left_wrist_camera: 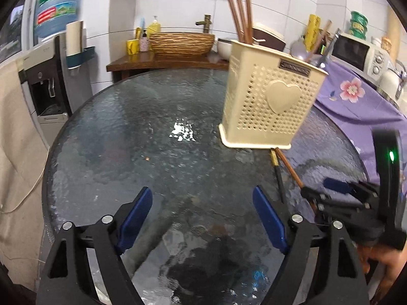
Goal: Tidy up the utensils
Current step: 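Move both tools to the last two chopsticks beside the holder, then grasp the black gold-tipped chopstick with the left tool while the right tool grasps a brown one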
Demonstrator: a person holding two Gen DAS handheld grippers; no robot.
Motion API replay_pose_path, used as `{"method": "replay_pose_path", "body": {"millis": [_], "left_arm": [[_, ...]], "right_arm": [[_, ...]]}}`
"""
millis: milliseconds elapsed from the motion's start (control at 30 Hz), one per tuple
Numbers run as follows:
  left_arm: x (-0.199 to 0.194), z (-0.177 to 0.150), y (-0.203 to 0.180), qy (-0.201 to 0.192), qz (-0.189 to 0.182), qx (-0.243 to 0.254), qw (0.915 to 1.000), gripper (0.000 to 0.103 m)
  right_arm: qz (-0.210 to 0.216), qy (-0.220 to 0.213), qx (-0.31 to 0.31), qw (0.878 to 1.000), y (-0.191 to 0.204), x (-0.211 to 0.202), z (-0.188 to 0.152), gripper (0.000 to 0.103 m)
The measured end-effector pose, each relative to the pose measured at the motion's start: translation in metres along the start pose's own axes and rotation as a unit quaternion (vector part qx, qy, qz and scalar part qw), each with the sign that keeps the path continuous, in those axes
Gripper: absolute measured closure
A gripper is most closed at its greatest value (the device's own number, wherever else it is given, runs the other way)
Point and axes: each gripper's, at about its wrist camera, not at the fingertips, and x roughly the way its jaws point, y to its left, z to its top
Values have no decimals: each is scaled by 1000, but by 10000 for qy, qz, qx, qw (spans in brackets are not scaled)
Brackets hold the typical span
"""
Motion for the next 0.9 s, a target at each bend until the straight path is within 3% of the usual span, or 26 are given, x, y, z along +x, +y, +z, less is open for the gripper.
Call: {"method": "replay_pose_path", "body": {"millis": [333, 500, 667, 900], "left_arm": [[5, -2, 0, 168, -65, 49, 9998, 34], [16, -2, -18, 357, -298, 337, 9984, 38], [38, 5, -50, 618, -654, 755, 9931, 42], [80, 24, -86, 953, -849, 986, 9869, 61]], "right_arm": [[131, -62, -276, 9995, 14, 27, 39, 71], [217, -37, -410, 9989, 13, 32, 48, 94], [432, -73, -73, 9990, -15, 27, 47, 95], [555, -300, 337, 9974, -46, 5, 46, 95]]}}
